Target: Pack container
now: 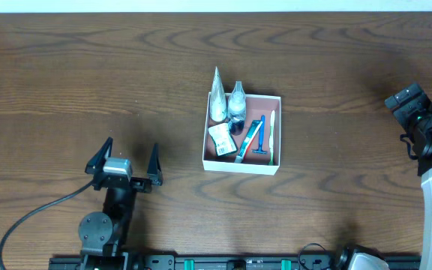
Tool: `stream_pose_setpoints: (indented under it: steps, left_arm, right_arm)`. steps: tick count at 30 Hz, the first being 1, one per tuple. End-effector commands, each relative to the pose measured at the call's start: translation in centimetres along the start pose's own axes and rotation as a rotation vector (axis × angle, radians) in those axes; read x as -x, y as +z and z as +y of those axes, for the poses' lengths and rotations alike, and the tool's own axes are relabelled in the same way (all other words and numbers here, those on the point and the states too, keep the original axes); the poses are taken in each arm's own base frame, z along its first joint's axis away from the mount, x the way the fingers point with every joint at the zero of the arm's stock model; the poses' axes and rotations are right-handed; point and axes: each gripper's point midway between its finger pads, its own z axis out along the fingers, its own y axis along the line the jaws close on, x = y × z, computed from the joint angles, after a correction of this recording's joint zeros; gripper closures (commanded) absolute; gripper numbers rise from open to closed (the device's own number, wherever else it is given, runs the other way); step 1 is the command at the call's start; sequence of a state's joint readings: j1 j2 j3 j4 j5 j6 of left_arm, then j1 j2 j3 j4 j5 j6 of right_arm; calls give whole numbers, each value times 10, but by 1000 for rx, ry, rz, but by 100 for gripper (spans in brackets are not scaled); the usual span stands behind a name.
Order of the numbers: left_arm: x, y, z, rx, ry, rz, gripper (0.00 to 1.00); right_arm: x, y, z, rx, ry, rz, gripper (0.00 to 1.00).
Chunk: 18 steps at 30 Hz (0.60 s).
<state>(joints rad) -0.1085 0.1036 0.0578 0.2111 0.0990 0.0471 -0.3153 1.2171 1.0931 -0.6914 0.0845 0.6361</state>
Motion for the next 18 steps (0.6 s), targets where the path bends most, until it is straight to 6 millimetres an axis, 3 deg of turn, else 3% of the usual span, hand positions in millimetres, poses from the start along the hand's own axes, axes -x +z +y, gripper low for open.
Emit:
stream_pose_setpoints:
  steps: [1, 6, 10, 18]
  left_arm:
    - [-8, -3, 2, 1, 16, -25, 2]
    - [-31, -6, 14, 46, 25, 68, 2]
    - [-68, -12, 21, 76, 23, 219, 2]
    - [-69, -13, 29, 114, 47, 227, 2]
  right_arm:
    - [3, -1, -1, -3, 11, -9, 1]
    - [4, -1, -1, -4, 11, -9, 1]
    - [3, -1, -1, -3, 11, -9, 1]
    - [3, -1, -1, -3, 11, -9, 1]
